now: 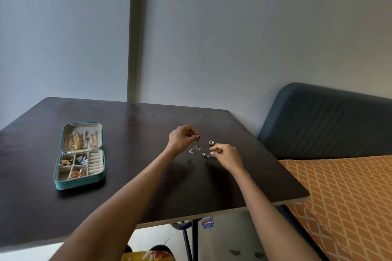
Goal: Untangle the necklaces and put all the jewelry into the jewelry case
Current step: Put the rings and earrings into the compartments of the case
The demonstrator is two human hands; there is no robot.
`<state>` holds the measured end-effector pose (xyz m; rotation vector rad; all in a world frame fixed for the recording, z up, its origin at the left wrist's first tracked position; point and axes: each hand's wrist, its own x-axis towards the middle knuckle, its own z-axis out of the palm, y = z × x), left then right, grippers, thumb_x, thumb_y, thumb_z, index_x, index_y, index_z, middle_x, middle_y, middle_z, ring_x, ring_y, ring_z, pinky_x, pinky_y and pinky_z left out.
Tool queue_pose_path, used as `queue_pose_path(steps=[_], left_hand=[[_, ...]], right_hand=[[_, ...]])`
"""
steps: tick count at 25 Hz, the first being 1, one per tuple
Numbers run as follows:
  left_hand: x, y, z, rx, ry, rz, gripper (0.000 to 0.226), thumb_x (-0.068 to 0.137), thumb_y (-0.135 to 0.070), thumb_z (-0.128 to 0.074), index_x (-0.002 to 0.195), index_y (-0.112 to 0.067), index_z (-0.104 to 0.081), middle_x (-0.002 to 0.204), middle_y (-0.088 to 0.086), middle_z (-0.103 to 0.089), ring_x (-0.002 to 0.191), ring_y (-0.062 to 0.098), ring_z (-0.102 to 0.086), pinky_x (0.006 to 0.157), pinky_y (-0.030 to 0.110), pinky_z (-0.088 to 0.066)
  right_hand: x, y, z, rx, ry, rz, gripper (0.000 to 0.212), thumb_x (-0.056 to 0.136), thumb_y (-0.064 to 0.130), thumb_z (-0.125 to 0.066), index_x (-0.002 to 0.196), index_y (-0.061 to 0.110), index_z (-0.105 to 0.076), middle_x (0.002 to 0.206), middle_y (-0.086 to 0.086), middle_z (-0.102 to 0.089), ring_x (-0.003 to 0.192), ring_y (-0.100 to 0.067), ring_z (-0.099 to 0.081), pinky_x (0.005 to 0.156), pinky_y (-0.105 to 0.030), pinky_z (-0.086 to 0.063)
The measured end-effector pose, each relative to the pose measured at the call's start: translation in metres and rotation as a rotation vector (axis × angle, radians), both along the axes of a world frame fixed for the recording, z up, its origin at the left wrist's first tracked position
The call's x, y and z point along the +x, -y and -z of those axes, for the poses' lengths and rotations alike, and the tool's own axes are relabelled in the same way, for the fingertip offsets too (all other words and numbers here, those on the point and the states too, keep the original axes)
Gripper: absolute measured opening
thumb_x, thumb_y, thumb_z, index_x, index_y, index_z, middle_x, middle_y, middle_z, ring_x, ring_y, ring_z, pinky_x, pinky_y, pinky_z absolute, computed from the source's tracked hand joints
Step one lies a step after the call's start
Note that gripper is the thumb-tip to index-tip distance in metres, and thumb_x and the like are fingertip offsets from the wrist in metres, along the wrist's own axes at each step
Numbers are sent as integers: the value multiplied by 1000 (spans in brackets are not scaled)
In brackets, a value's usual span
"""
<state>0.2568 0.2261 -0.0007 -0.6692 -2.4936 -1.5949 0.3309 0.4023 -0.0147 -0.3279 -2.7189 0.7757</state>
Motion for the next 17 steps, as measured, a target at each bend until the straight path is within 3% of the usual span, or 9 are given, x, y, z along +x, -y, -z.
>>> queue_pose_path(steps=[5,9,11,13,15,17], left_hand=[[-4,3,11,-37,2,-22,13,77,-23,-71,69,-30,-63,75,-9,-72,80,6,-67,92,38,-48],[-6,8,10,-29,-4,-13,17,77,-19,-71,68,-30,-62,79,-10,-72,80,6,-66,88,33,-50],[-5,11,7,14,12,17,11,79,-14,-69,72,-22,-65,81,-7,-72,78,6,-65,82,27,-50],[-6,14,4,87,54,55,8,80,-9,-66,75,-15,-65,83,-2,-72,79,8,-66,81,25,-50],[-7,17,1,180,102,86,12,80,-5,-63,73,-15,-62,84,4,-74,85,15,-69,84,30,-51],[-7,21,-5,263,141,115,13,81,-1,-58,74,-12,-60,83,9,-73,85,19,-70,84,33,-51]], right_hand=[[-4,12,0,177,41,20,20,83,35,-68,101,29,-73,107,6,-71,105,-15,-62,81,-26,-45],[-10,14,4,157,53,53,16,85,34,-65,95,27,-75,104,3,-71,102,-17,-63,75,-25,-43],[-14,16,2,23,10,24,14,86,31,-64,91,23,-75,97,4,-72,98,-15,-64,71,-23,-42],[-19,17,-3,-246,-71,-57,11,89,25,-63,89,18,-73,91,6,-70,94,-11,-63,71,-18,-44],[-19,23,-12,-479,-127,-138,10,92,20,-60,90,16,-69,88,8,-68,87,-7,-60,67,-9,-43],[-20,31,-21,-652,-145,-200,12,94,17,-56,92,15,-67,87,7,-67,79,-5,-56,64,-10,-42]])
